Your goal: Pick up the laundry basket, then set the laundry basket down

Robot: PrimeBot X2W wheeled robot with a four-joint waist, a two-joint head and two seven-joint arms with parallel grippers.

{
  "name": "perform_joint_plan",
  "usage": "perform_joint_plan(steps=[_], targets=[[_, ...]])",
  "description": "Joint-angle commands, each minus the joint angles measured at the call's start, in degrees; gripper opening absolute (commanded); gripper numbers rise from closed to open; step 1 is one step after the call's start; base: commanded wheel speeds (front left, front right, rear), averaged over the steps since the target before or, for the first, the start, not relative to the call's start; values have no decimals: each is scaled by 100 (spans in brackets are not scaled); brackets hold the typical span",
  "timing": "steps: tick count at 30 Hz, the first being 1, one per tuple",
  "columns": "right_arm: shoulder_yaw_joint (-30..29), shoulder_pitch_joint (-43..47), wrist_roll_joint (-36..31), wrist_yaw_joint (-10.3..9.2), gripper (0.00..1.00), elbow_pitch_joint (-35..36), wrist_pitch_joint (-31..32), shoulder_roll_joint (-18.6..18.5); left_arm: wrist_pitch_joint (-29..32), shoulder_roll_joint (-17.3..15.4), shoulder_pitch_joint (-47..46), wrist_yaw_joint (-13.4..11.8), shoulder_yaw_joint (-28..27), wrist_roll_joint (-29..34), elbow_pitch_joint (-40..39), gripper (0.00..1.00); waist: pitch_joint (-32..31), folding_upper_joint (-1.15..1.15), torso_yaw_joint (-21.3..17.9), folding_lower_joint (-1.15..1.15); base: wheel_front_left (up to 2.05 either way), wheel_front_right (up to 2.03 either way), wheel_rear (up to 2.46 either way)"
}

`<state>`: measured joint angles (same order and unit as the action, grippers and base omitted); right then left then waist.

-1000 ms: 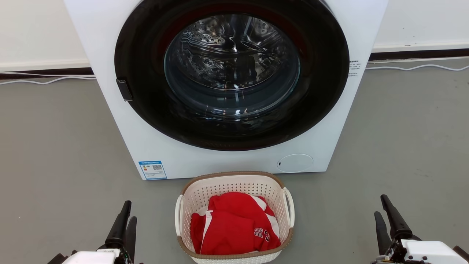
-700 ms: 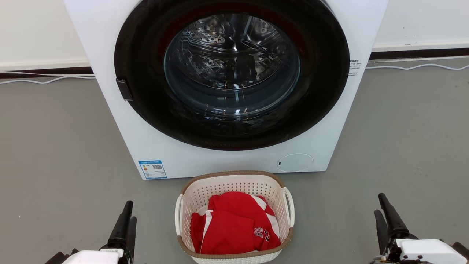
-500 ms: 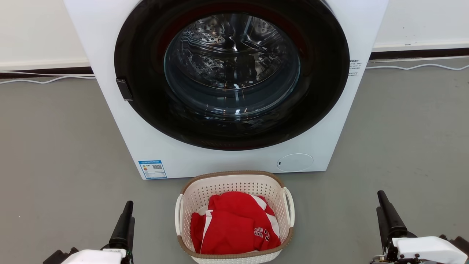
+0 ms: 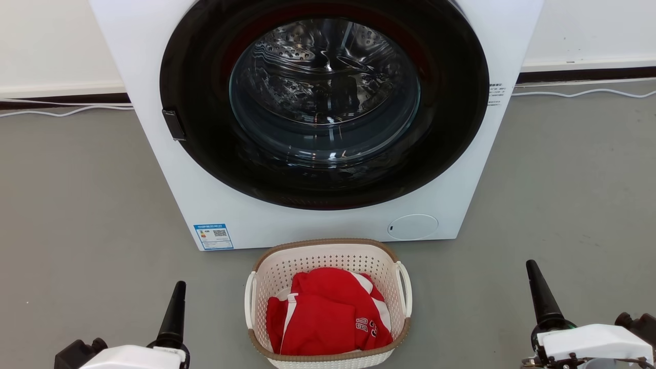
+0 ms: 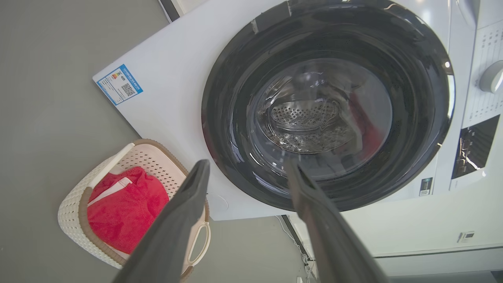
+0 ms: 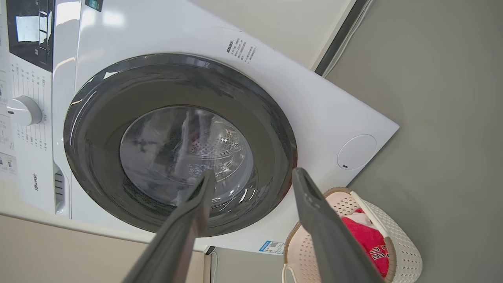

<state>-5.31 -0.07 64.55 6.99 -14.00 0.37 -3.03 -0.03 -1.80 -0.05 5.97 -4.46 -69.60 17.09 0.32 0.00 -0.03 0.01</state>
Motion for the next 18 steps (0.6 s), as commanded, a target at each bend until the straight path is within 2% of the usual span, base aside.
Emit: perform_joint_plan(steps=[1, 9, 18], targets=[[56, -77, -192, 18, 100, 184, -88, -80, -45, -39, -77, -31, -50, 175, -177, 100, 0, 0, 0, -1, 0, 0, 0], [100, -56, -910, 21, 100, 211, -223, -93, -180, -46, -19, -218, 13, 1016, -275, 100, 7, 0, -11, -1, 0, 0, 0], [86, -42, -1687, 25, 100, 247, -373, -87, -331, -53, 32, -301, 44, 1679, -334, 100, 8, 0, -15, -1, 0, 0, 0]])
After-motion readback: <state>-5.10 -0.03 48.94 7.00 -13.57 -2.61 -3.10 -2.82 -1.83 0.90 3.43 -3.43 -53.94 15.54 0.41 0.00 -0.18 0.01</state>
